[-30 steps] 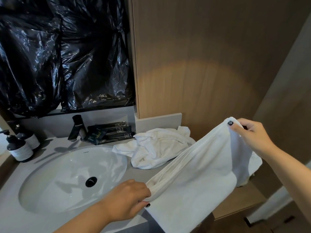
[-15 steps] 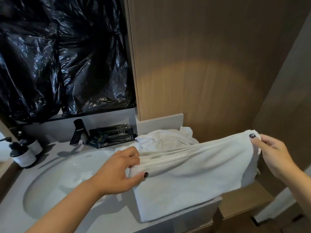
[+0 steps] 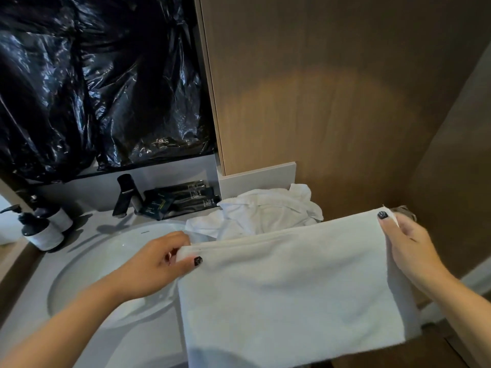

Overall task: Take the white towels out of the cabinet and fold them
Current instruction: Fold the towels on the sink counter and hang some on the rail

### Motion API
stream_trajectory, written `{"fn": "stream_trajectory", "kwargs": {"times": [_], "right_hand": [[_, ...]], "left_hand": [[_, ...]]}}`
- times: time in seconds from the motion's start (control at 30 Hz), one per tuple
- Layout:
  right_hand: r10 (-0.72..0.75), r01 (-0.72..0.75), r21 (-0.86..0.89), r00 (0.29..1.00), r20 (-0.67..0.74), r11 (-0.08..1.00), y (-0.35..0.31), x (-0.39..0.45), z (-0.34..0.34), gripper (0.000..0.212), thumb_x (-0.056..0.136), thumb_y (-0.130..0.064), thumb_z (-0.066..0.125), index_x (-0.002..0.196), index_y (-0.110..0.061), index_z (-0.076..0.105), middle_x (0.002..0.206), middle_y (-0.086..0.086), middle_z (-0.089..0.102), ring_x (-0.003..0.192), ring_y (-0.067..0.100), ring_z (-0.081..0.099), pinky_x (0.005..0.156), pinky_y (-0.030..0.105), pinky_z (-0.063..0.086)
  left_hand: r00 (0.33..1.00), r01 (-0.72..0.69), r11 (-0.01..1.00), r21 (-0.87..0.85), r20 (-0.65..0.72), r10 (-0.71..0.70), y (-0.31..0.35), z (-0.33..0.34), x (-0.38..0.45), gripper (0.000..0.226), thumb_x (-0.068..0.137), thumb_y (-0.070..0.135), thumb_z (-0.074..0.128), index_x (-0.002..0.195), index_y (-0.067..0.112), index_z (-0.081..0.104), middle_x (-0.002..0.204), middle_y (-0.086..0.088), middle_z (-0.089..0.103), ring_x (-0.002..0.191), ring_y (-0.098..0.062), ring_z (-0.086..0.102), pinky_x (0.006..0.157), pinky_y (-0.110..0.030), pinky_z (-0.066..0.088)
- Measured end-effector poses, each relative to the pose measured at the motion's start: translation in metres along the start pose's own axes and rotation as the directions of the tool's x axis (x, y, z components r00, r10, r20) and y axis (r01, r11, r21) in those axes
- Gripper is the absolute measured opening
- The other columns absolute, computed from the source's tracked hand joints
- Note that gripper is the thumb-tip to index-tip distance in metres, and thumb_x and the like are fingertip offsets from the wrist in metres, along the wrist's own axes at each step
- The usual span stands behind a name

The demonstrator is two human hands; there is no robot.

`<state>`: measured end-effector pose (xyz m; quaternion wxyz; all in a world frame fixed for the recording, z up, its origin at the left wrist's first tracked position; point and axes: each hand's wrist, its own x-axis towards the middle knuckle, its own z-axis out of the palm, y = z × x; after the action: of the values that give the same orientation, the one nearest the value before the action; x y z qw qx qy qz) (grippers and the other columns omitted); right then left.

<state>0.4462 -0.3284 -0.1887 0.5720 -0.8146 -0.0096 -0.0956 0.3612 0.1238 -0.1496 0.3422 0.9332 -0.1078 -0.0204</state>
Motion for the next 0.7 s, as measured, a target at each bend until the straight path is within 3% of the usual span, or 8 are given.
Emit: {"fn": "stream_trajectory", "kwargs": {"times": [0.1, 0.17, 0.27, 0.37, 0.47, 0.57, 0.63, 0.7], "right_hand": [[-0.01, 0.012, -0.108, 1.0, 0.018, 0.994, 0.019, 0.01, 0.037, 0.03, 0.102, -0.034, 0.044, 0.081, -0.017, 0.058, 0.071, 0.001, 0.062, 0.065, 0.002, 0.058, 0.057, 0.018, 0.044], [0.029, -0.021, -0.181, 0.999, 0.041, 0.983, 0.039, 0.021, 0.062, 0.032, 0.104, -0.027, 0.042, 0.077, -0.011, 0.05, 0.07, 0.002, 0.053, 0.065, 0.012, 0.051, 0.057, 0.027, 0.04], [0.105, -0.092, -0.279, 0.994, 0.031, 0.956, 0.069, 0.043, 0.095, 0.033, 0.103, -0.021, 0.04, 0.072, -0.013, 0.042, 0.069, 0.003, 0.048, 0.066, 0.021, 0.045, 0.057, 0.036, 0.032], [0.134, -0.123, -0.329, 0.991, 0.01, 0.936, 0.089, 0.066, 0.119, 0.031, 0.102, -0.02, 0.041, 0.071, -0.016, 0.042, 0.069, 0.001, 0.048, 0.067, 0.022, 0.046, 0.06, 0.035, 0.032], [0.139, -0.118, -0.378, 0.99, 0.031, 0.918, 0.102, 0.084, 0.132, 0.026, 0.103, -0.021, 0.042, 0.084, -0.006, 0.051, 0.077, 0.006, 0.053, 0.075, 0.025, 0.048, 0.066, 0.034, 0.032], [0.148, -0.109, -0.415, 0.987, 0.064, 0.903, 0.114, 0.09, 0.139, 0.029, 0.103, -0.025, 0.043, 0.09, -0.002, 0.055, 0.079, 0.009, 0.055, 0.077, 0.025, 0.05, 0.067, 0.033, 0.033], [0.189, -0.14, -0.455, 0.98, 0.064, 0.879, 0.125, 0.09, 0.143, 0.031, 0.103, -0.029, 0.042, 0.084, -0.007, 0.05, 0.074, 0.006, 0.051, 0.075, 0.025, 0.049, 0.065, 0.034, 0.033], [0.237, -0.197, -0.498, 0.971, 0.018, 0.844, 0.134, 0.087, 0.147, 0.031, 0.103, -0.035, 0.04, 0.083, -0.011, 0.046, 0.073, 0.003, 0.046, 0.075, 0.024, 0.044, 0.066, 0.035, 0.031]], "left_hand": [[0.989, 0.14, 0.974, 0.177, 0.028, -0.147, -0.029, 0.015, 0.019, 0.023, 0.088, 0.043, 0.068, 0.078, 0.026, 0.056, 0.082, 0.009, 0.054, 0.072, -0.008, 0.053, 0.065, -0.024, 0.045], [0.978, 0.176, 0.924, 0.339, 0.048, -0.204, -0.048, 0.032, 0.033, 0.023, 0.087, 0.047, 0.068, 0.085, 0.029, 0.053, 0.088, 0.013, 0.053, 0.078, -0.006, 0.052, 0.065, -0.022, 0.04], [0.936, 0.289, 0.853, 0.435, 0.059, -0.347, -0.079, 0.057, 0.054, 0.032, 0.091, 0.048, 0.062, 0.115, 0.029, 0.053, 0.11, 0.011, 0.052, 0.104, -0.016, 0.054, 0.082, -0.028, 0.043], [0.903, 0.377, 0.808, 0.452, 0.013, -0.429, -0.1, 0.071, 0.071, 0.035, 0.09, 0.043, 0.063, 0.117, 0.024, 0.052, 0.114, 0.007, 0.054, 0.111, -0.023, 0.055, 0.087, -0.034, 0.047], [0.89, 0.433, 0.8, 0.416, -0.053, -0.454, -0.112, 0.078, 0.082, 0.028, 0.087, 0.039, 0.067, 0.106, 0.023, 0.053, 0.107, 0.003, 0.061, 0.098, -0.026, 0.06, 0.076, -0.035, 0.05], [0.837, 0.546, 0.759, 0.354, -0.202, -0.508, -0.109, 0.091, 0.088, 0.043, 0.09, 0.032, 0.064, 0.129, 0.029, 0.045, 0.125, -0.003, 0.061, 0.099, -0.029, 0.061, 0.074, -0.037, 0.05], [0.776, 0.611, 0.771, 0.179, -0.327, -0.539, -0.098, 0.111, 0.081, 0.07, 0.09, 0.028, 0.066, 0.149, 0.03, 0.029, 0.145, -0.01, 0.044, 0.111, -0.034, 0.058, 0.081, -0.043, 0.051], [0.651, 0.66, 0.741, -0.122, -0.4, -0.645, -0.086, 0.131, 0.063, 0.083, 0.087, 0.03, 0.072, 0.154, 0.025, 0.023, 0.151, -0.012, 0.03, 0.121, -0.034, 0.052, 0.092, -0.047, 0.048]]}}
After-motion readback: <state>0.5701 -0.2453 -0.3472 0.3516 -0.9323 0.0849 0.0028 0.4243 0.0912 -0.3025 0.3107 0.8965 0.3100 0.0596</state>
